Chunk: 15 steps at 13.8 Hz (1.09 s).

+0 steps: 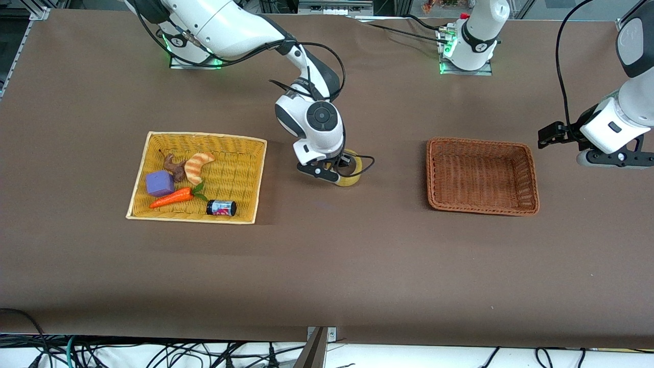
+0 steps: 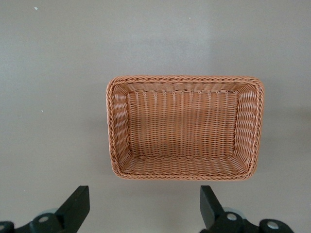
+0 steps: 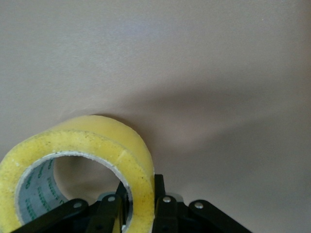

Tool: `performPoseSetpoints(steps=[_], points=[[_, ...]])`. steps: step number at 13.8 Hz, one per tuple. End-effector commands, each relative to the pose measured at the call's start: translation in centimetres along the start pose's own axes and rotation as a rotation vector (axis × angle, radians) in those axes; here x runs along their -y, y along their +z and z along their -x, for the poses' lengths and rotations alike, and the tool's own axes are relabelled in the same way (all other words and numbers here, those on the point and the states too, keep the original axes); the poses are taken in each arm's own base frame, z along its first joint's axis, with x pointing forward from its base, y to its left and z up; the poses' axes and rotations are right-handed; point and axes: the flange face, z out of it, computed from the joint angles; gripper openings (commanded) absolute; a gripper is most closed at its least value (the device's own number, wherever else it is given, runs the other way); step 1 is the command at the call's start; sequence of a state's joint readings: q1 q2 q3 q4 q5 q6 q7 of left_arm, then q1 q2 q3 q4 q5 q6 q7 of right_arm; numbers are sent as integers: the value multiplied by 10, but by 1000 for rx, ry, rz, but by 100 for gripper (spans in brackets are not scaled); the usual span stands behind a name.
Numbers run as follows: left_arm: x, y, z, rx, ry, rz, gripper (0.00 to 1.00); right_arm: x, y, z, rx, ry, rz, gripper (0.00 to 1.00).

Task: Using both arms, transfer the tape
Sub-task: 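Lift the tape roll and carry it toward the brown basket, then set the tape down on the table while the left gripper approaches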

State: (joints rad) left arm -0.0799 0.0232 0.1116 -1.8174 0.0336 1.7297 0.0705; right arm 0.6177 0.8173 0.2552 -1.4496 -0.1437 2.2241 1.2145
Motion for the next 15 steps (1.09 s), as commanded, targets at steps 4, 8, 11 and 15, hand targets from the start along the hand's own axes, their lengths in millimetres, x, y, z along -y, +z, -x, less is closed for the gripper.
performPoseSetpoints(steps=[4, 8, 11, 15], points=[[0, 1, -2, -5, 20, 17, 100, 5, -4, -8, -37, -3, 1, 76], [-19, 7, -7, 6, 34, 29, 100, 4, -62, -28, -131, -56, 12, 100], [-73, 18, -16, 10, 25, 62, 100, -42, -148, -89, -126, -215, 89, 100], [-171, 40, -17, 34, -64, 62, 100, -164, -235, -189, -54, -352, 148, 100]])
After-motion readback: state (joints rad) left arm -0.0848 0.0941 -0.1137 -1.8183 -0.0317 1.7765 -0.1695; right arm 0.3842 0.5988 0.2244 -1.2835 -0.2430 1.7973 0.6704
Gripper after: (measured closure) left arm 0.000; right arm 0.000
